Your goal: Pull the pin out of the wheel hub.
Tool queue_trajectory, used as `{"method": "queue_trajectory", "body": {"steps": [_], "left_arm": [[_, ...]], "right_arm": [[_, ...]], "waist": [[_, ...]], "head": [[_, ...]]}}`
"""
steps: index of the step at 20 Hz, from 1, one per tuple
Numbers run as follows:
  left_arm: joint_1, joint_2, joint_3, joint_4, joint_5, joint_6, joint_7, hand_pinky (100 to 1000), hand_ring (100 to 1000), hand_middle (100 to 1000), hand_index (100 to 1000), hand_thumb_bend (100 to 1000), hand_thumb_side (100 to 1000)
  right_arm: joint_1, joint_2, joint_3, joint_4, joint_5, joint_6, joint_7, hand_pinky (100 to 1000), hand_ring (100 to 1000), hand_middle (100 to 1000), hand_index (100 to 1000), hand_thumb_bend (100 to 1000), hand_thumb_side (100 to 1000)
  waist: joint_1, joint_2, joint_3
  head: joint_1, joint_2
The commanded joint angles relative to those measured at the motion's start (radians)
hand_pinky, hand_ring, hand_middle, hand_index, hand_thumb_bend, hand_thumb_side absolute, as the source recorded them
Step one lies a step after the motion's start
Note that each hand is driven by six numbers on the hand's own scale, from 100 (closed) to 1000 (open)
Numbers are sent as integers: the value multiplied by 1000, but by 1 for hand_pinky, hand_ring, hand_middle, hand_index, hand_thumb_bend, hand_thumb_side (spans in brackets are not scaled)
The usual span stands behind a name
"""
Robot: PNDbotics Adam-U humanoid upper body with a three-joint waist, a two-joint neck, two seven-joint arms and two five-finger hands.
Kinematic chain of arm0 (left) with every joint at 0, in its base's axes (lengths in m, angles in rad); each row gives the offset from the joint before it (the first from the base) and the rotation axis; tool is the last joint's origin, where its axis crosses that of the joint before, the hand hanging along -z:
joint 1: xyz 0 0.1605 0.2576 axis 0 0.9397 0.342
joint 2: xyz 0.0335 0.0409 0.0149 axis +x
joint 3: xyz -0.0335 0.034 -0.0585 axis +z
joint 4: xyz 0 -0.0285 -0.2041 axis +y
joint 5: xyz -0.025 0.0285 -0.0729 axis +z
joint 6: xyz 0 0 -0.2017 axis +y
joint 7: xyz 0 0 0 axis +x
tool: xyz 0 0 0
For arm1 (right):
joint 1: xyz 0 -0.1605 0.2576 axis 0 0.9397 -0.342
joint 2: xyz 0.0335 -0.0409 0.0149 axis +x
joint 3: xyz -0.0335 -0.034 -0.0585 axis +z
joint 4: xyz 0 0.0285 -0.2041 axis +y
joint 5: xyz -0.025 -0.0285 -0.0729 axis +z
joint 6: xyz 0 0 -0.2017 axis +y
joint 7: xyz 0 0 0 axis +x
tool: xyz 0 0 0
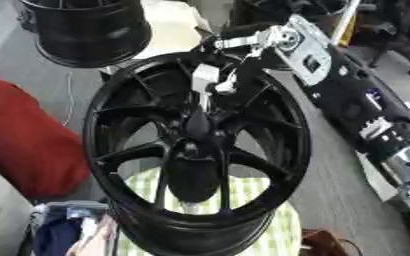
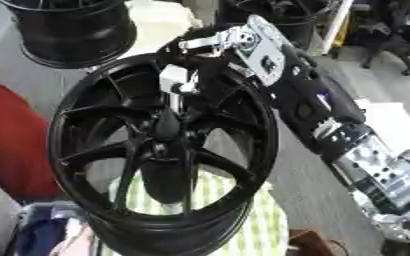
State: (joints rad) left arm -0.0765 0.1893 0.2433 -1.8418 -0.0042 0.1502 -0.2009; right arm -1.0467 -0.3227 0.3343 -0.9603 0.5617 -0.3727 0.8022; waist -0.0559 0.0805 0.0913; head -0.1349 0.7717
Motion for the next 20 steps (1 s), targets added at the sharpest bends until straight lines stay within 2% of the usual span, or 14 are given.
{"method": "queue_trajectory", "body": {"steps": [1,8,15,20], "left_arm": [[-12,9,-2,-9,-1,-1,-1,739,720,767,920,190,503],[-12,8,-2,-9,0,-1,1,739,719,766,920,196,502],[-13,8,-3,-9,-1,-1,1,738,718,766,920,201,499],[-12,7,-2,-9,-2,-1,2,737,717,765,921,205,498]], "right_arm": [[-27,-11,-16,1,39,-41,32,790,897,865,995,237,412],[-29,-10,-23,-7,105,-44,17,757,819,802,958,246,461],[-30,-3,-25,-16,151,-35,6,723,786,738,917,269,507],[-32,2,-24,-20,147,-34,8,719,784,751,932,278,518]], "waist": [[8,-12,1],[9,-15,2],[9,-16,1],[10,-17,1]], "head": [[-1,-2],[1,-2],[1,-2],[2,-2]]}}
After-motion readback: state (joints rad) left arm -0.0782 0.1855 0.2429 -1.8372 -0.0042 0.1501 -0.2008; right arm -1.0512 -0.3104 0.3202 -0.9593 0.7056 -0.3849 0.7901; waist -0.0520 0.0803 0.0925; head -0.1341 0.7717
